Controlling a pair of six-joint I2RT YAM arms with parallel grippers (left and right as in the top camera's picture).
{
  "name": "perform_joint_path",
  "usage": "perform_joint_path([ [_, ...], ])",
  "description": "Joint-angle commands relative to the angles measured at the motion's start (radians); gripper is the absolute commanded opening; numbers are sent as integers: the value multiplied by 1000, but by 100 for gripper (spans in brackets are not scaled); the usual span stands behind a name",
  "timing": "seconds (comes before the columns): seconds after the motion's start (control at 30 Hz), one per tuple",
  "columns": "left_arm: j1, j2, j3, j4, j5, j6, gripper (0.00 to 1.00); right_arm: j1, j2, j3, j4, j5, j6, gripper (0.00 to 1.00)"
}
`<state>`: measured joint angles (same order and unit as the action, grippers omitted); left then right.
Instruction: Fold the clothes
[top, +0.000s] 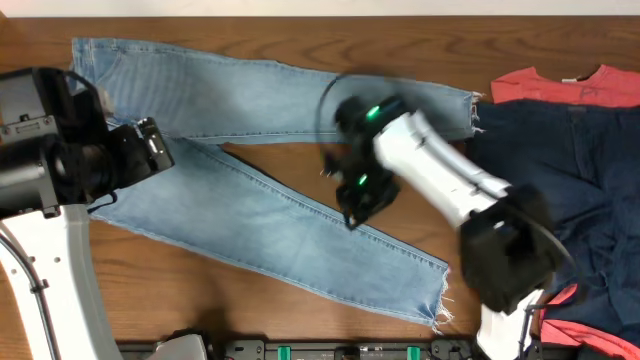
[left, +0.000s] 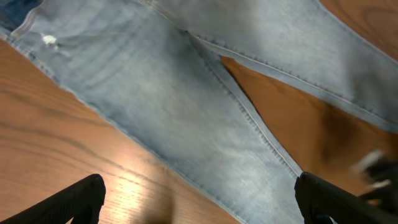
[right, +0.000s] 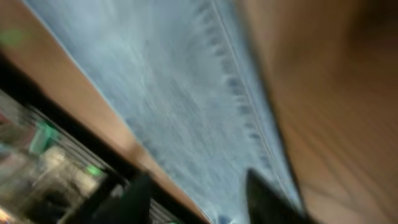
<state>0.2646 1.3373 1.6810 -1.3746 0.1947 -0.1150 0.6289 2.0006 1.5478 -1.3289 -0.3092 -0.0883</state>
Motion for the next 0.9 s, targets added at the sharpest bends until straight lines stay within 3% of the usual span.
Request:
perform_joint_path([
  [0.0,15,2,16,-5,-13,5,98,74,-13,-106,68,121,132,17],
  [0.07,15,2,16,-4,-13,5,98,95,-13,-171,135,122,209,8],
  [0.17,15,2,16,-4,-13,5,98,89,-13,-256,212,122,304,2],
  [0.3,15,2,16,-1,-13,5,98,23,-13,-394,342,127,389,3],
  [0.47,15,2,16,2,-13,5,98,-161,-12,-525,463,216,476,3],
  [0.67,15,2,16,19,-13,5,99,-433,-13,-454,560,261,477,1],
  [0.87,16,14,12,24,-56,-11,99,-538,-13,-277,569,257,422,2],
])
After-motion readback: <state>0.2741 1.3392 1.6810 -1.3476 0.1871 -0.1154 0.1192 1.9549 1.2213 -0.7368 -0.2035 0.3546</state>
